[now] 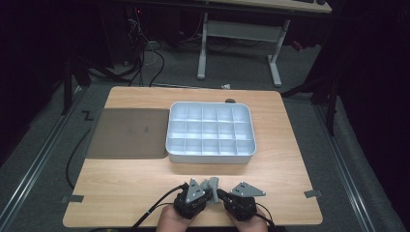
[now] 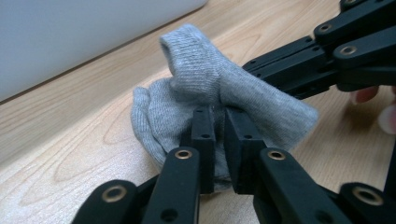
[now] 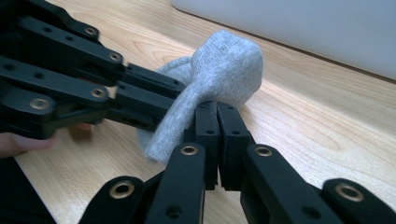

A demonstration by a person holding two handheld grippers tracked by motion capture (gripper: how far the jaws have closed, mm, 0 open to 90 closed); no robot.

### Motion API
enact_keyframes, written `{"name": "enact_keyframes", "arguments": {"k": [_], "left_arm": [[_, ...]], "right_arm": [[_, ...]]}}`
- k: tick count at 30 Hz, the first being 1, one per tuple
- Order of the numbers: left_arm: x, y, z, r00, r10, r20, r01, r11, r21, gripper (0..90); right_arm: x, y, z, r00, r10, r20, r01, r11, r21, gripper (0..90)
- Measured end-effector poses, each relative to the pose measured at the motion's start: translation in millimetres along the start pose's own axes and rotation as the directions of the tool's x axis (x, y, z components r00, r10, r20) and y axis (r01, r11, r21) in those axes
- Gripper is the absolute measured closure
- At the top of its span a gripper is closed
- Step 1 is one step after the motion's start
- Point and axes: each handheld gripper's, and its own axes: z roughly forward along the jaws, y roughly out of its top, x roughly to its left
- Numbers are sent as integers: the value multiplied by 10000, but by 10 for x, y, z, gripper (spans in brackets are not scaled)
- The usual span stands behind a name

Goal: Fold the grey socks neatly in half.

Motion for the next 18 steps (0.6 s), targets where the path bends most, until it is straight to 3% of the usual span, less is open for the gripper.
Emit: {"name": "enact_keyframes", "arguments": {"k": [18], "left_arm": [[56, 37, -163, 9998, -148, -149, 136, 9969, -773, 777]], "right_arm": [[-6, -19, 15, 10000, -14, 67, 14, 10000, 98, 879]]}}
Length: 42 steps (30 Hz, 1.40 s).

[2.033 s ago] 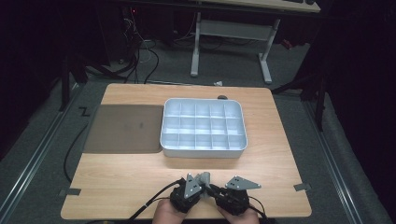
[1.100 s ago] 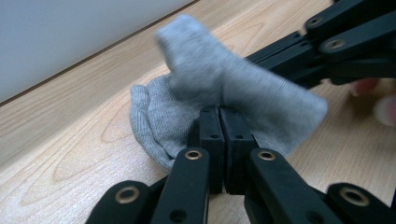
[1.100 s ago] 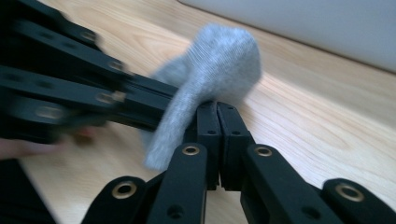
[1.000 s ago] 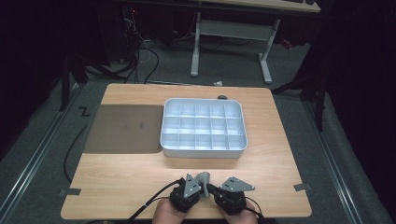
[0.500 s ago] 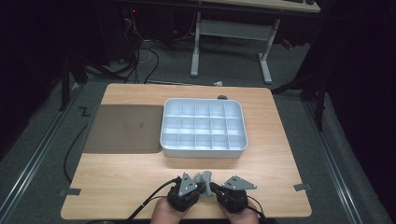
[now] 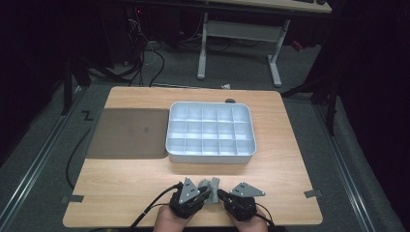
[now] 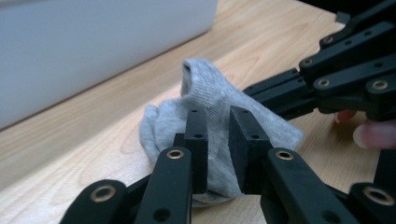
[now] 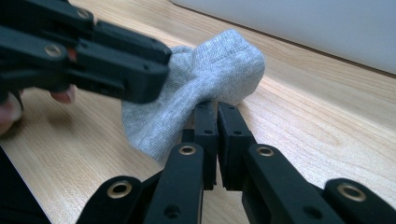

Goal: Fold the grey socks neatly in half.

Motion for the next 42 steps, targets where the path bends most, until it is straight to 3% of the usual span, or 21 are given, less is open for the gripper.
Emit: {"name": "enact_keyframes", "arguments": {"k": [7, 8, 12, 22, 29, 42], "left_arm": [[138, 0, -88, 9975, -169, -692, 163, 9998, -93, 823], [202, -13, -90, 9944, -307, -1012, 316, 9995, 74, 827], [286, -50, -58, 9893, -479, -1380, 546, 9975, 454, 835], [188, -74, 81, 9940, -43, -1093, 174, 9927, 1195, 837], [110, -71, 108, 9959, 155, -892, -38, 9915, 1299, 842], [-95, -54, 170, 9962, 723, -477, -638, 9850, 1602, 848]], "right_arm": [[2, -1, -2, 10000, -5, -17, 5, 10000, 16, 878], [4, 0, -3, 10000, -13, -11, 13, 10000, 29, 878], [3, 0, 1, 10000, -19, -12, 19, 10000, 33, 877], [-10, -9, 17, 10000, 40, 69, -41, 10000, 82, 875], [-20, 5, -13, 9999, 79, 152, -79, 10000, -7, 871], [45, 53, -86, 9991, -275, 314, 283, 9992, -270, 862]]}}
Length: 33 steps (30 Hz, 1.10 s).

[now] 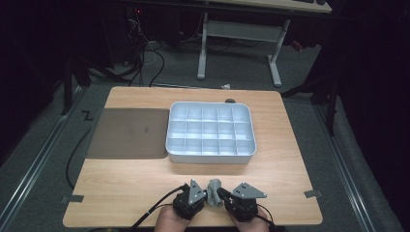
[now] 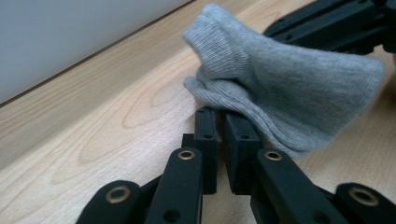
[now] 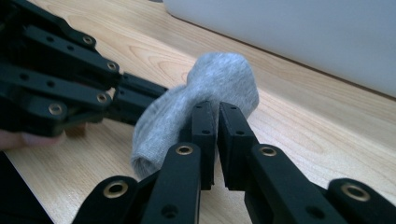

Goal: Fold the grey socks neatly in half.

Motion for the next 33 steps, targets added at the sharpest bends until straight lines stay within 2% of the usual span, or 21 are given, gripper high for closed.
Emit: {"name": "enact_keyframes", "arguments": {"k": [11, 13, 17, 21, 25, 33], "left_arm": [[-102, 29, 61, 9989, 464, -20, -464, 9985, 292, 846], [-111, 32, 64, 9985, 542, -54, -540, 9981, 297, 847], [-89, 27, 59, 9989, 474, 19, -474, 9985, 283, 846], [-62, 26, 50, 9990, 438, 80, -440, 9985, 339, 838], [-22, 20, 37, 9994, 273, 200, -280, 9990, 362, 795], [15, -12, -18, 9996, 49, 291, -55, 9998, 193, 779]], "right_arm": [[94, 32, -42, 9996, -246, -128, 243, 9994, -232, 862], [111, 22, -19, 9995, -292, -116, 290, 9995, -115, 866], [86, -42, 47, 9997, -209, -86, 210, 9997, 101, 900], [98, -77, 75, 9989, -465, 29, 464, 9987, 186, 900], [99, -86, 84, 9985, -539, 51, 538, 9983, 213, 900], [100, -90, 87, 9979, -643, 86, 641, 9976, 243, 900]]}}
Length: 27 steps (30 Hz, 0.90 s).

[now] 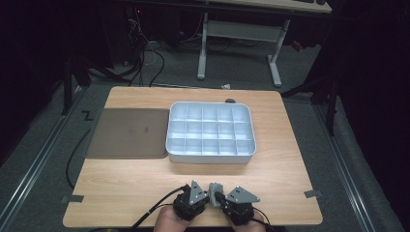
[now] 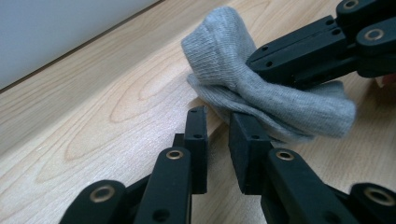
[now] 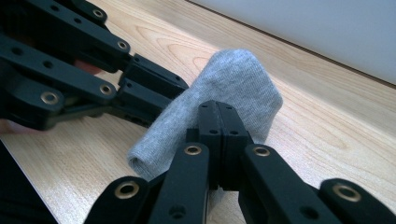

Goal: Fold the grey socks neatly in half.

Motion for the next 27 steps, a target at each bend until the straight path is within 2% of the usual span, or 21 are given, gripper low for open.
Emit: {"name": "enact_keyframes", "arguments": {"k": [4, 7, 14, 19, 24, 27], "left_arm": [[16, 6, -59, 9999, -123, -73, 121, 9995, -296, 809], [25, 22, -108, 9996, -234, -175, 222, 9973, -697, 836], [-58, 96, -193, 9997, -257, 46, 261, 9856, -1668, 877], [-99, 106, -149, 9995, -262, 163, 286, 9845, -1731, 890], [-131, 79, -92, 10000, -13, -4, 12, 9876, -1570, 900], [-124, 66, -76, 10000, -40, -35, 34, 9899, -1418, 900]], "right_arm": [[-5, -3, 0, 10000, 9, -33, -9, 10000, -9, 900], [-6, -4, 0, 10000, -12, -38, 12, 10000, -3, 900], [-4, -4, 1, 10000, -1, -34, 1, 10000, 7, 900], [-12, -10, 7, 9998, 114, -156, -115, 9999, -59, 900], [-15, -12, 6, 9998, 132, -175, -133, 9999, -57, 900], [-26, -15, 6, 9995, 201, -236, -202, 9998, -65, 900]]}}
